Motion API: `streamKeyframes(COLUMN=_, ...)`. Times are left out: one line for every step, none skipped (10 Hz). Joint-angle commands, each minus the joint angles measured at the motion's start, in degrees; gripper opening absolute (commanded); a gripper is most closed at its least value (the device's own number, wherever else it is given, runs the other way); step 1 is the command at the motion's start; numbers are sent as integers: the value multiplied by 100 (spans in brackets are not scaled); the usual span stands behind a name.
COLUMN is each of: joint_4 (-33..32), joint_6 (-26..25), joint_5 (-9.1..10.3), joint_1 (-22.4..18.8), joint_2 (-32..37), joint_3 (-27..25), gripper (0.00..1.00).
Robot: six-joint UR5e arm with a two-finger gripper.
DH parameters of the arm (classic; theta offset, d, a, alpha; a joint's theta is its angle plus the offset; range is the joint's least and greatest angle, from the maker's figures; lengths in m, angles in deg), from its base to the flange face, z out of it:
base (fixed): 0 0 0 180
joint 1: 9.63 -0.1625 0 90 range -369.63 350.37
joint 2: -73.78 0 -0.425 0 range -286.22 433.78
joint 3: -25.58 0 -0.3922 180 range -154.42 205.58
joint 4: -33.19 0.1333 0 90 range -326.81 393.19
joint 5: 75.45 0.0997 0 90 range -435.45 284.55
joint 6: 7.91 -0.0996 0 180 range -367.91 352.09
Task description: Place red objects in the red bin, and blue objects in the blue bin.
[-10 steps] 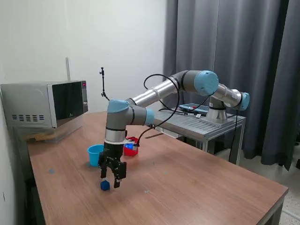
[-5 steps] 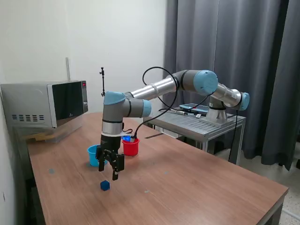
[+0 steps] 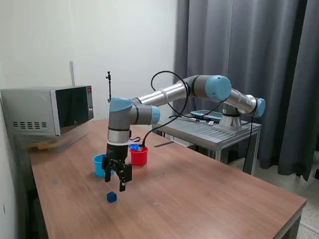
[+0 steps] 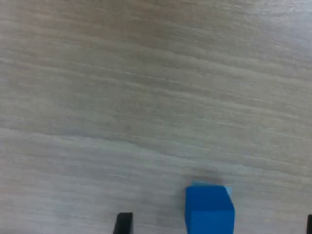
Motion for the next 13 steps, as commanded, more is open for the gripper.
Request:
streamKeyframes(joint_4=3, joint_6=5, joint_5=0, joint_1=0, joint_2=-72, joint_3=102, gripper=100)
streamKeyframes(joint_4=3, joint_6=5, joint_5=9, joint_1=0, joint_2=-124, joint_3=128, gripper=100)
streamKeyframes(joint_4=3, joint_6=-4, joint_5=9, joint_1=0, joint_2=-168, joint_3=137, gripper=100)
streamKeyframes(joint_4=3, joint_6=-4, joint_5=9, joint_1=0, joint_2=-195, joint_3=155, gripper=100)
streamKeyframes(joint_4=3, joint_6=-4, joint_5=9, joint_1=0, joint_2=-230, joint_3=164, gripper=100)
streamKeyframes(joint_4=-6, joint_6=-4, joint_5=9, joint_1=0, joint_2=-239, joint_3=173, gripper=100)
streamKeyframes(joint_4=-6, joint_6=-4, joint_5=18, joint_1=0, joint_2=-239, joint_3=208, gripper=100)
streamKeyframes(joint_4=-6, joint_6=-4, joint_5=35, joint_1=0, joint_2=-239, joint_3=243, gripper=100)
streamKeyframes(joint_4=-6, joint_6=-22, joint_5=44, joint_1=0, joint_2=-239, joint_3=243, gripper=100)
streamKeyframes(joint_4=-15, joint_6=-91, joint_5=35, joint_1=0, joint_2=-239, joint_3=243, gripper=100)
streamKeyframes(joint_4=-15, joint_6=-214, joint_5=27, joint_1=0, joint_2=-239, joint_3=243, gripper=100)
streamKeyframes(joint_4=-24, joint_6=-250, joint_5=26, joint_1=0, joint_2=-239, joint_3=234, gripper=100)
streamKeyframes(joint_4=-15, joint_6=-276, joint_5=26, joint_1=-17, joint_2=-239, joint_3=234, gripper=100)
